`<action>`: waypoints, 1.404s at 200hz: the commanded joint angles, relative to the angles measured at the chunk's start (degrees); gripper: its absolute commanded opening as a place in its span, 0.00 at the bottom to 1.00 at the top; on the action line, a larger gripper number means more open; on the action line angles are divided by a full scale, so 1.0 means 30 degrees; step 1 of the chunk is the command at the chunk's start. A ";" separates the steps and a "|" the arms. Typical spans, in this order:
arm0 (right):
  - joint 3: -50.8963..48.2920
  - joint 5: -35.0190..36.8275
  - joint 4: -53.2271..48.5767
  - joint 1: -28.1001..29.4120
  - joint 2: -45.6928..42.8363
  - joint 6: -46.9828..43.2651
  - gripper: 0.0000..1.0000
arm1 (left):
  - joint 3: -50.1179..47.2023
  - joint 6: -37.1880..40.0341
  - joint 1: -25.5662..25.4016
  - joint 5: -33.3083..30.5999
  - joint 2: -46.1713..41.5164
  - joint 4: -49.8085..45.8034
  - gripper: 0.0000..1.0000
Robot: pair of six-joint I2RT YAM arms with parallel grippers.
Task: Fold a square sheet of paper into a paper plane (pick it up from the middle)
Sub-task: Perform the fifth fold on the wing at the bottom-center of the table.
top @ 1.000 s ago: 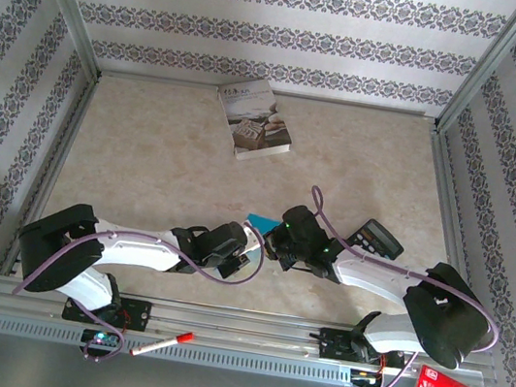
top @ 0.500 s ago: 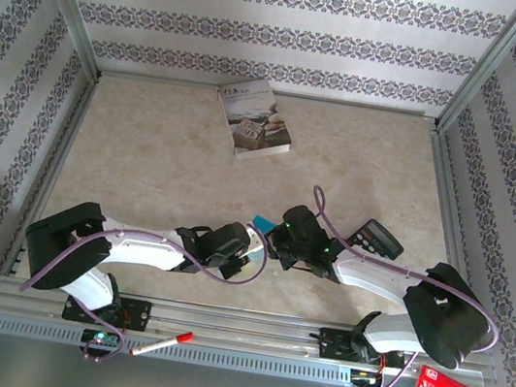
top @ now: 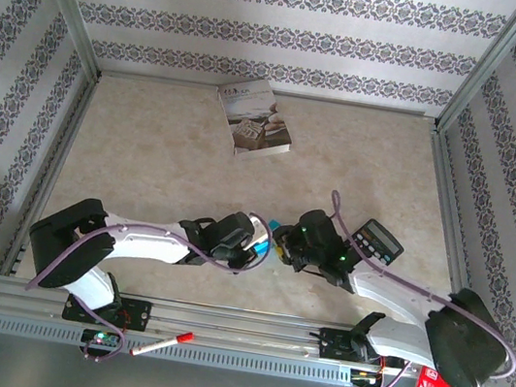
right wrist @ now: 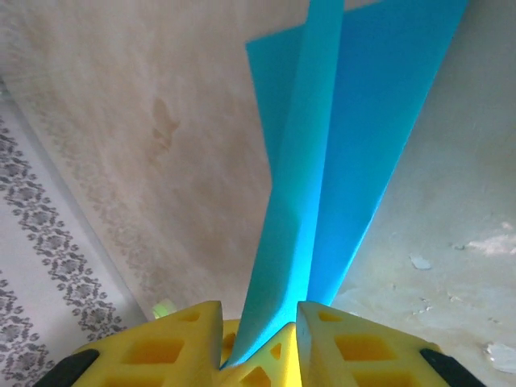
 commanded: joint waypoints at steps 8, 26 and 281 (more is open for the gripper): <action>-0.0835 0.0684 -0.1609 -0.1261 -0.1986 -0.2422 0.33 | 0.0589 -0.2642 0.0628 0.2690 0.0860 0.0539 0.00; -0.1189 0.0565 -0.2375 -0.2217 -0.2918 -0.3600 0.35 | 0.0916 -0.3360 0.0646 0.3188 0.1486 0.0588 0.00; 0.4211 -0.4638 -0.7503 -0.5957 0.1817 -1.8240 0.36 | -0.0919 -1.3192 0.3147 0.8687 0.4585 0.8740 0.00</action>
